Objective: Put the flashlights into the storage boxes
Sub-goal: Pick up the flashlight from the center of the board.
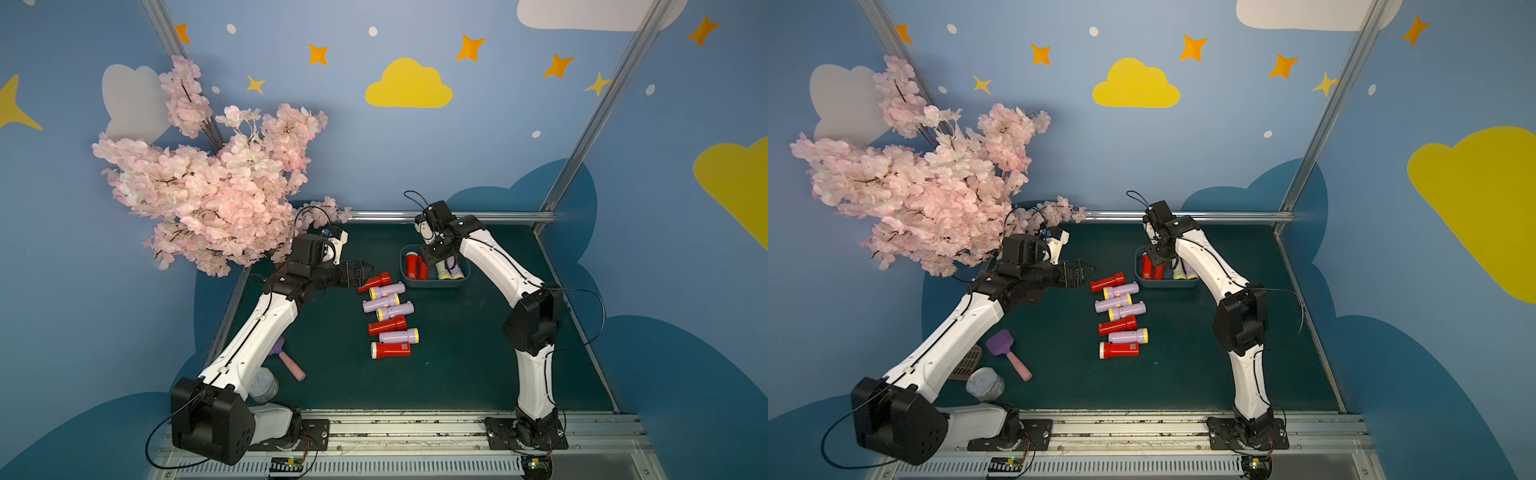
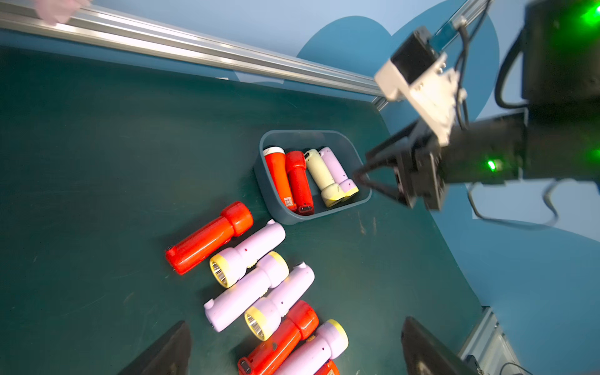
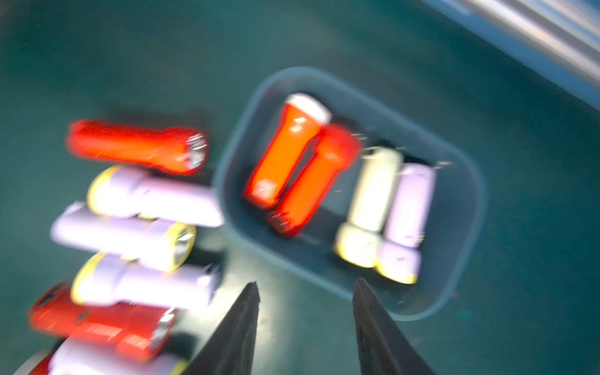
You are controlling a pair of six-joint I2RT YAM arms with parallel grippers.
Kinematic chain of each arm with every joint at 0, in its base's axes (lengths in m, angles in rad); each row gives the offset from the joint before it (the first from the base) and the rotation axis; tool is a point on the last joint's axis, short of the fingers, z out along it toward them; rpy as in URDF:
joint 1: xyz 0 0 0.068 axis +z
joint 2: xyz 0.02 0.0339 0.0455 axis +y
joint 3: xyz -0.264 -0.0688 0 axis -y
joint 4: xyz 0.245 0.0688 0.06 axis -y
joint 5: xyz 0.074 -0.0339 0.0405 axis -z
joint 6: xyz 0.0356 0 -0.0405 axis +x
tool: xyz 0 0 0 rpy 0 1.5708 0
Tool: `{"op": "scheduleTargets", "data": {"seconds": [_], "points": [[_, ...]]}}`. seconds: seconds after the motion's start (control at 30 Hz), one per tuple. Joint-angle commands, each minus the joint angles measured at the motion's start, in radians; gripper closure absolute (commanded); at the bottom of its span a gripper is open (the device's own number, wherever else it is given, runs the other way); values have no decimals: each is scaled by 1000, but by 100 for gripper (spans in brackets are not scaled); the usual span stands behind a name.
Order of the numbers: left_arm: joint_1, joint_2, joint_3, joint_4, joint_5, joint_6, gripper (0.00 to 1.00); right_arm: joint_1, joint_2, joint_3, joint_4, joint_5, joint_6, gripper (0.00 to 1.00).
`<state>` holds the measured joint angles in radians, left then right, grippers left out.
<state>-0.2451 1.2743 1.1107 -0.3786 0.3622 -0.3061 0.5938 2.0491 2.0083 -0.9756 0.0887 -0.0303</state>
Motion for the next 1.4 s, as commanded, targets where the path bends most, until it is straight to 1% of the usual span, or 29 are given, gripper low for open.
{"op": "scheduleTargets", "data": {"seconds": [0.0, 0.13, 0.27, 0.4, 0.53, 0.8, 1.13, 1.2, 1.37], "points": [[3, -58, -39, -48, -32, -14, 1, 48, -59, -106, 6, -87, -2, 52], [12, -158, -100, -124, -31, -30, 1, 96, -131, -224, 25, -187, 58, 52], [13, -279, -181, -176, -34, -67, 1, 166, -192, -333, 38, -224, 83, 52], [14, -364, -237, -190, -50, -108, 1, 243, -234, -412, 31, -239, 82, 52], [14, -420, -259, -211, -56, -119, 1, 298, -254, -464, 32, -271, 97, 52], [15, -495, -272, -282, -57, -101, 1, 426, -234, -526, 45, -236, 108, 51], [20, -540, -278, -338, -41, -81, 1, 454, -229, -634, 159, -195, 77, 50], [20, -545, -274, -348, -41, -81, 1, 450, -220, -639, 179, -171, 70, 50], [22, -565, -262, -374, -56, -71, 1, 445, -174, -637, 201, -172, 37, 50]]}}
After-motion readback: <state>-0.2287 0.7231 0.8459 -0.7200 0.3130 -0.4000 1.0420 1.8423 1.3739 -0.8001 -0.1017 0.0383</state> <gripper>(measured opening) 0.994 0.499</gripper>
